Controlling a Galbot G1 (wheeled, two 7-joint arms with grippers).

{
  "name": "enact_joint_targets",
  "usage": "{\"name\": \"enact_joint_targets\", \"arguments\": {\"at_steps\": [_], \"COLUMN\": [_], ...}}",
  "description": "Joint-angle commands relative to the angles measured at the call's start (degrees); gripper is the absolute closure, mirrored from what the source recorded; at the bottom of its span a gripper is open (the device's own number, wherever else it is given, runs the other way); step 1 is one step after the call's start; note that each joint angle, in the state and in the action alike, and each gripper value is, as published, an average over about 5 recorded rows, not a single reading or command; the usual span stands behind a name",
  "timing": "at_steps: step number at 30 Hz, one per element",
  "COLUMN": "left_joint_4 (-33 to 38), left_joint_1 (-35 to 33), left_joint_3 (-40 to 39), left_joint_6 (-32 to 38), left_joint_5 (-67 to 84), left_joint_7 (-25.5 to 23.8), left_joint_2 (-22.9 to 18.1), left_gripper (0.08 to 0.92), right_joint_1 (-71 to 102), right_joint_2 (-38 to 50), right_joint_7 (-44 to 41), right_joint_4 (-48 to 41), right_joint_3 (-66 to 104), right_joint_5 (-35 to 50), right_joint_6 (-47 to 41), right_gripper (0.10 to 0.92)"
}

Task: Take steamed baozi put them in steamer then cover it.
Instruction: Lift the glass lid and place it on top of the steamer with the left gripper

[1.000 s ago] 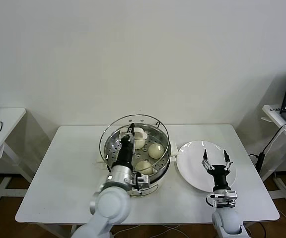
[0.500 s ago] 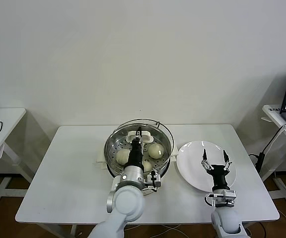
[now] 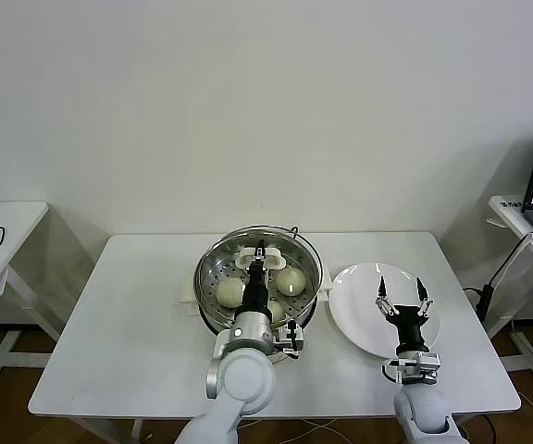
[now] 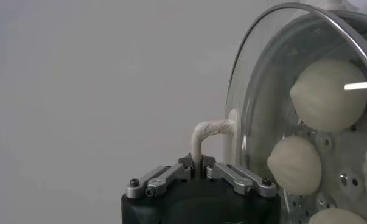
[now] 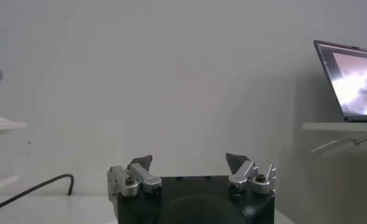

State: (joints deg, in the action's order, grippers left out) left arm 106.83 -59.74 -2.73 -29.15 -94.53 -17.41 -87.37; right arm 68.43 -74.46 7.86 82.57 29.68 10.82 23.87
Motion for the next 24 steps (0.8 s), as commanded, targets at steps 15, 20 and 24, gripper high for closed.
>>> {"name": "enact_joint_targets", "arguments": {"at_steps": [15, 20, 24], "left_joint_4": [-1.11, -1.4, -1.7], "left_joint_1": [-1.02, -0.85, -0.9], "left_joint_3": [0.61, 0.57, 0.63], "left_joint_6": [1.69, 1.8, 1.96], "left_joint_5": [-3.95, -4.05, -4.14], "left_joint_7": [-0.39, -0.55, -0.67], "left_joint_2": [-0.48, -0.82, -0.74], "left_gripper": [0.811, 0.811, 0.811], "right_joint_1": [-0.59, -0.8, -0.85], "right_joint_2": [-0.2, -0.27, -0.22], "right_joint_7": [0.06, 0.09, 0.11], "right_joint_4": [-0.4, -0.46, -0.48], "right_joint_3": [-0.04, -0.01, 0.01], "right_joint_5": [-0.02, -0.03, 0.0], "right_joint_6": [0.1, 0.11, 0.11], "right_gripper": [0.203, 0.203, 0.203]}}
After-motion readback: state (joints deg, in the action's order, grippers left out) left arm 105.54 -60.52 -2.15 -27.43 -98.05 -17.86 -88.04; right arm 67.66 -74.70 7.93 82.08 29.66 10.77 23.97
